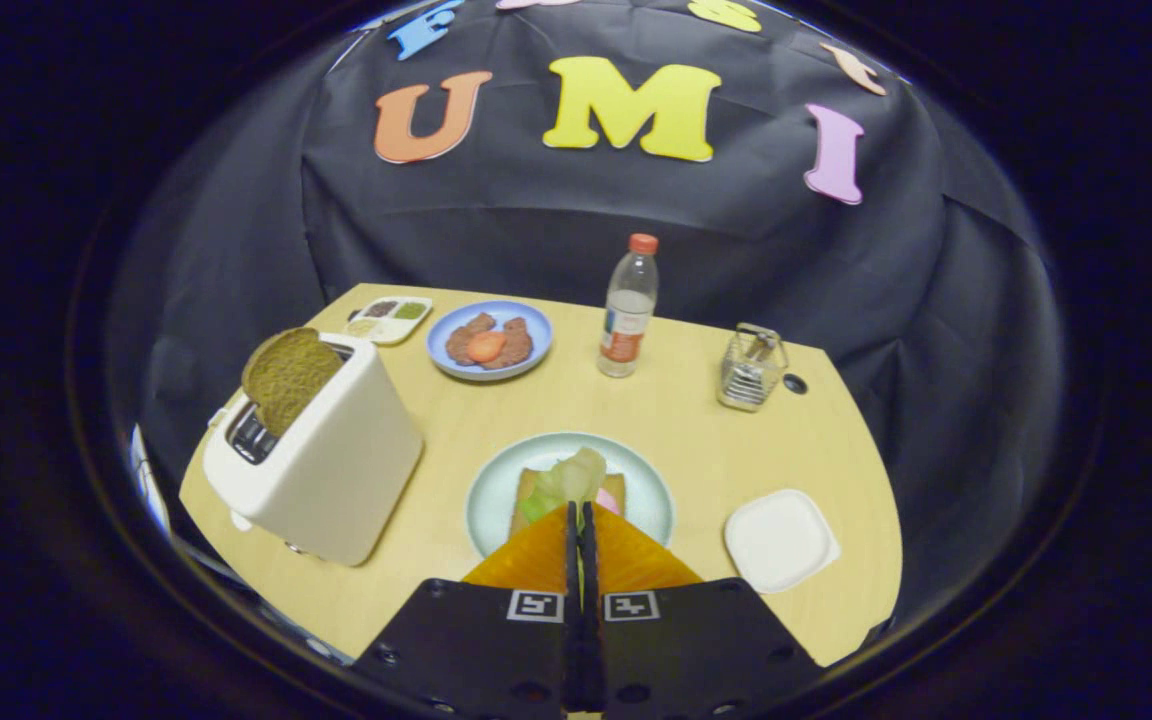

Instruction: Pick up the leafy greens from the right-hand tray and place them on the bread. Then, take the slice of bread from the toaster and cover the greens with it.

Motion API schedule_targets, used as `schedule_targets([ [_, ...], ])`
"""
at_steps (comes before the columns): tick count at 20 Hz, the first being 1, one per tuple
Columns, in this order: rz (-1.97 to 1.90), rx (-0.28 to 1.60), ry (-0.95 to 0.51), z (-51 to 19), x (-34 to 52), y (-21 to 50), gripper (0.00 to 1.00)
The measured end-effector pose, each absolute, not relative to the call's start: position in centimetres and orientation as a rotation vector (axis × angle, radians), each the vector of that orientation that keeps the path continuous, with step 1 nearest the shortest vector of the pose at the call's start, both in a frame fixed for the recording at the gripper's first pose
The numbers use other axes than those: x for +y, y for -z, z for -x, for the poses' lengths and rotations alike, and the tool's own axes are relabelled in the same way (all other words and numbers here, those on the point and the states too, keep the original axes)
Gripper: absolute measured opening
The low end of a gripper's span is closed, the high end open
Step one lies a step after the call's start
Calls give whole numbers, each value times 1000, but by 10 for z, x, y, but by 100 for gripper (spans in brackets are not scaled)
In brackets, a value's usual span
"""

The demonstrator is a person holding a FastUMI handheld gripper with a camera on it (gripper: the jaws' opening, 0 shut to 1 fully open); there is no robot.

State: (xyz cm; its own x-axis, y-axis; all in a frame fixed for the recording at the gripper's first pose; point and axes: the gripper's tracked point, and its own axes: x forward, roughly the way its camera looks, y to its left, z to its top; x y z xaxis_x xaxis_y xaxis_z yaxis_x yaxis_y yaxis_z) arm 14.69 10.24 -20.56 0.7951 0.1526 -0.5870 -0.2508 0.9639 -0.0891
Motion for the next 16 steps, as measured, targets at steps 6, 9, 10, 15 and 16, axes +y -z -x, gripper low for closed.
schedule_targets([
  [6, 153, 682, -256, -185, 142, 237, 0],
  [9, 164, 705, -214, -210, 128, 250, 0],
  [10, 169, 709, -199, -218, 124, 254, 0],
  [15, 210, 741, -140, -245, 93, 277, 0],
  [16, 213, 748, -132, -249, 89, 280, 0],
])
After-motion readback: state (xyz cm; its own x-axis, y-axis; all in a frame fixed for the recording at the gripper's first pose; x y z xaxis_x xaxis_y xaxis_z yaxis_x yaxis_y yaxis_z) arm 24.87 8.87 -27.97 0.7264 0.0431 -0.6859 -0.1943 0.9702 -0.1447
